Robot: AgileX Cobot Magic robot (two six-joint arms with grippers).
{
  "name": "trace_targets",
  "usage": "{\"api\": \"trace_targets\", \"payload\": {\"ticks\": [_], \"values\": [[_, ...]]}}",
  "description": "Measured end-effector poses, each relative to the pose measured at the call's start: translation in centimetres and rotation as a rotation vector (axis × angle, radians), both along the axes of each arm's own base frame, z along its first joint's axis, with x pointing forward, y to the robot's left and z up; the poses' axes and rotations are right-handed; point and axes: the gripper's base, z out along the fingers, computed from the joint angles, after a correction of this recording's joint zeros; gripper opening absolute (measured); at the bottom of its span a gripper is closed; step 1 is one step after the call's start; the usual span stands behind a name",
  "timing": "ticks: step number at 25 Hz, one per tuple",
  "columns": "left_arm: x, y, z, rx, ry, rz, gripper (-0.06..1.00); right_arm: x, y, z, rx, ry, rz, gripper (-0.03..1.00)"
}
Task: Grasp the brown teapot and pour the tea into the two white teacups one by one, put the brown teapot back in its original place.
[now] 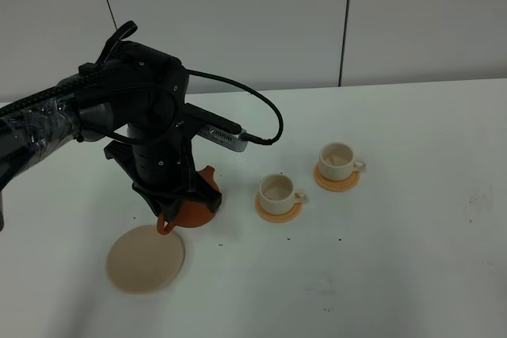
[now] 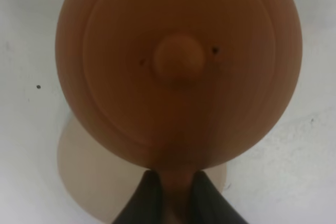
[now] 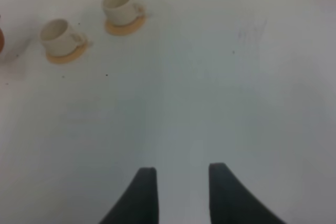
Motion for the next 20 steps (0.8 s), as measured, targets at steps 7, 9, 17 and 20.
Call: {"api": "trace_targets", "payload": {"ticks": [7,9,17,20], "values": [[-0.14,0.07,0.01,0.008,0.038,-0.118,0.17,0.0,0.0,0.0,0.0,0.0,0.0,0.24],[-0.14,0.08,0.01,0.01,0.045,-0.157,0.17,0.0,0.0,0.0,0.0,0.0,0.0,0.24],[0.11,0.04,0.38,0.014,0.06,-0.326,0.17,0.0,0.0,0.0,0.0,0.0,0.0,0.24],[0.35,-0.04,0.79,0.015,0.06,-0.421,0.17,0.0,0.0,0.0,0.0,0.0,0.0,0.24]]}}
